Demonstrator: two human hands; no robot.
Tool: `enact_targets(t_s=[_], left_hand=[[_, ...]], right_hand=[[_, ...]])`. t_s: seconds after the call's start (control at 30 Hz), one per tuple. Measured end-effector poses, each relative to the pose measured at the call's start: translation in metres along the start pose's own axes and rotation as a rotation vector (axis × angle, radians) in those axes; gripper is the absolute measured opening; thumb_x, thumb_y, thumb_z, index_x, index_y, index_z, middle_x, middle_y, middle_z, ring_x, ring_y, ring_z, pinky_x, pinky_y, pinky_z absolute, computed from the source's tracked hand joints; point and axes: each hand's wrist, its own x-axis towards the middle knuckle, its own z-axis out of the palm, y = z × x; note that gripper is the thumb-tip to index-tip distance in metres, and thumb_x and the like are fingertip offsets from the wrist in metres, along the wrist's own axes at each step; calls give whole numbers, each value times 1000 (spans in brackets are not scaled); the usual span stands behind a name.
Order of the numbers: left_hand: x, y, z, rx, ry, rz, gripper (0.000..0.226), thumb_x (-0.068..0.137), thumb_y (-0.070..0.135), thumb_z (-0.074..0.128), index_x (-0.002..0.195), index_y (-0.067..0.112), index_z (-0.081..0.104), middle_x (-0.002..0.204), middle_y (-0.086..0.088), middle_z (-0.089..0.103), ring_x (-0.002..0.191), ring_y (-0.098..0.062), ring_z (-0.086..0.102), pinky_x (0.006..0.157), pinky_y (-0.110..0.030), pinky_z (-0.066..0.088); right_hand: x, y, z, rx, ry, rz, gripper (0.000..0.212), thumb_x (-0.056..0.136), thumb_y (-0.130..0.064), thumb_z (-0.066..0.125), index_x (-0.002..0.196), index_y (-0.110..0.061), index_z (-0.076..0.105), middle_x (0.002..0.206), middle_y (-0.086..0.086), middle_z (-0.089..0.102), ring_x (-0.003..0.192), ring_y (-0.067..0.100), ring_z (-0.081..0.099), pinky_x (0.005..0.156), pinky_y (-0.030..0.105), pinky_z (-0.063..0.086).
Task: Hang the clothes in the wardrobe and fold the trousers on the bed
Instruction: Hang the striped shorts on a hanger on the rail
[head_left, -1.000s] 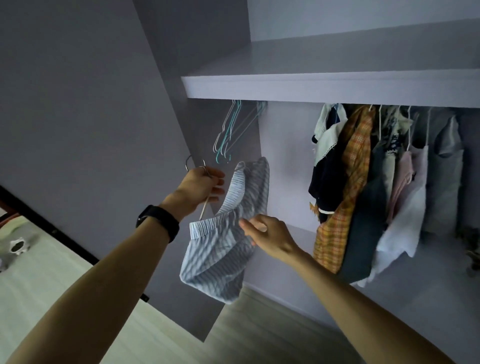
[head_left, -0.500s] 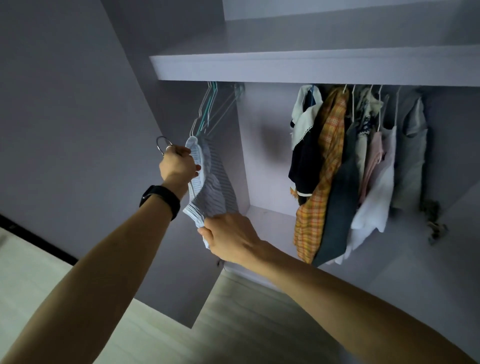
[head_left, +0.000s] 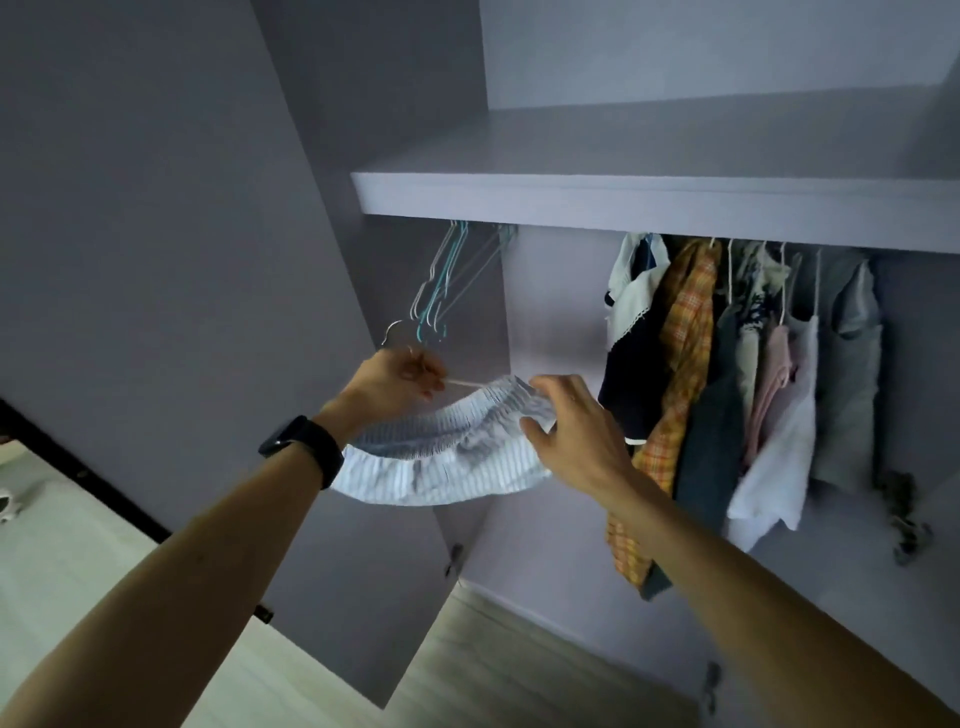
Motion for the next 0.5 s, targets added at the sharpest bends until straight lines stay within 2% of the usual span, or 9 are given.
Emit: enact_targets(t_s=[0.07,0.1,0.2,0.23,0.3,0.33,0.4,0.47,0.5], left_hand=[[-2,1,-5,59,-33,44,34,87,-5,70,77,28,70,84,-4,75,88,-26,70,91,-37,54],[-2,2,-6,78,-29,67,35,87,-2,71,76,31,69,87,-3,75,90,-21,70,95,-37,53],[-1,7,0,174,-24,128,32,91,10,69,75,38,66,93,-1,77,78,5,66,83,-14,52],[-1,8,3,180,-25,138,31,92,11,68,76,37,66,94,-1,77,79,5,67,83,-15,52],[3,5,8,157,-39,160,30,93,9,67,78,35,67,90,3,77,88,-8,71,93,-30,54],[4,4,11,163,-49,165,28,93,10,67,80,35,68,88,6,77,90,-9,72,95,-32,53],[9,3,18,191,-69,189,22,94,12,66,89,33,71,89,14,75,88,-5,70,91,-21,52],[16,3,25,240,-62,245,17,96,12,64,103,22,76,93,18,71,86,-4,65,76,2,40],[19,2,28,256,-54,268,21,96,12,63,112,19,75,95,16,71,85,-4,62,70,7,33]], right_hand=[[19,6,-10,-75,-48,-25,46,94,-38,65,137,-24,55,137,-3,49,100,25,66,78,44,56],[26,7,-13,-109,-109,-31,42,95,-40,62,134,-25,59,135,-4,52,103,23,65,81,44,56],[33,10,-17,-90,-265,-38,24,98,-37,59,111,-22,72,108,-1,69,95,23,66,79,42,55],[31,10,-17,-62,-281,-40,23,97,-35,60,107,-19,73,102,-1,71,90,22,66,77,41,54],[24,11,-16,-3,-294,-31,22,96,-32,64,105,-16,74,97,0,74,86,20,67,77,40,54],[21,12,-15,4,-308,-27,21,96,-30,65,106,-14,75,98,1,74,86,19,67,78,40,54],[16,11,-13,-28,-330,-40,21,96,-25,64,107,-10,74,98,5,73,85,20,65,79,40,53],[14,9,-9,-75,-341,-56,20,97,-21,61,93,-4,71,87,8,69,78,21,61,74,41,50],[13,7,-7,-86,-333,-51,23,97,-19,61,82,-2,66,78,7,64,73,21,57,71,41,48]])
